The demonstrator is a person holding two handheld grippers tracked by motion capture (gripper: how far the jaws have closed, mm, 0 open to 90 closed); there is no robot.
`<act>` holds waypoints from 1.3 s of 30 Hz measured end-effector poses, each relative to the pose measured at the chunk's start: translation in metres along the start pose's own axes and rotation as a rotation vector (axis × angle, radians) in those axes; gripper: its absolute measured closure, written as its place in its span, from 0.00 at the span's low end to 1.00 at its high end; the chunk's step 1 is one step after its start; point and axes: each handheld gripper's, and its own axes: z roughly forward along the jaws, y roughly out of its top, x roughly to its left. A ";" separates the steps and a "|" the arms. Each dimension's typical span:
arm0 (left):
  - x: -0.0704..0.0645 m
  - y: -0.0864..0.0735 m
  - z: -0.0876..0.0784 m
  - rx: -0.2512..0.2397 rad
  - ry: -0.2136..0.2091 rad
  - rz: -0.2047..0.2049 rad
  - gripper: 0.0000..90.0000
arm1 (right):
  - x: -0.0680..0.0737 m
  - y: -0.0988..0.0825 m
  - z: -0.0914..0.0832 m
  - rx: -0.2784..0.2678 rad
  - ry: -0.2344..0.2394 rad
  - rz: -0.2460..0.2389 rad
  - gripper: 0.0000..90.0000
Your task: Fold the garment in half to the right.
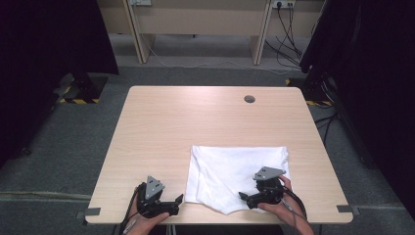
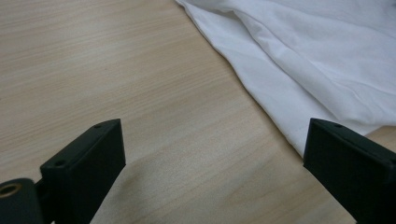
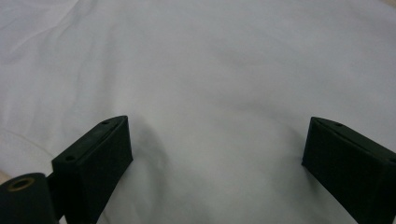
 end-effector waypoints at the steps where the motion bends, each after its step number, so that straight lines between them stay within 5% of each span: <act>1: 0.000 0.000 0.000 0.000 -0.001 0.000 0.05 | 0.000 -0.001 -0.001 -0.002 0.001 0.000 0.10; 17: -0.008 0.001 0.002 0.005 -0.019 0.002 0.05 | -0.003 -0.010 -0.015 0.034 0.011 -0.006 0.10; 24: -0.017 0.004 0.003 -0.002 -0.033 -0.001 0.05 | -0.004 0.008 -0.022 -0.052 0.000 0.005 0.09; 39: -0.039 0.012 0.006 -0.004 -0.023 -0.020 0.06 | -0.002 0.051 -0.012 -0.091 -0.002 -0.042 0.10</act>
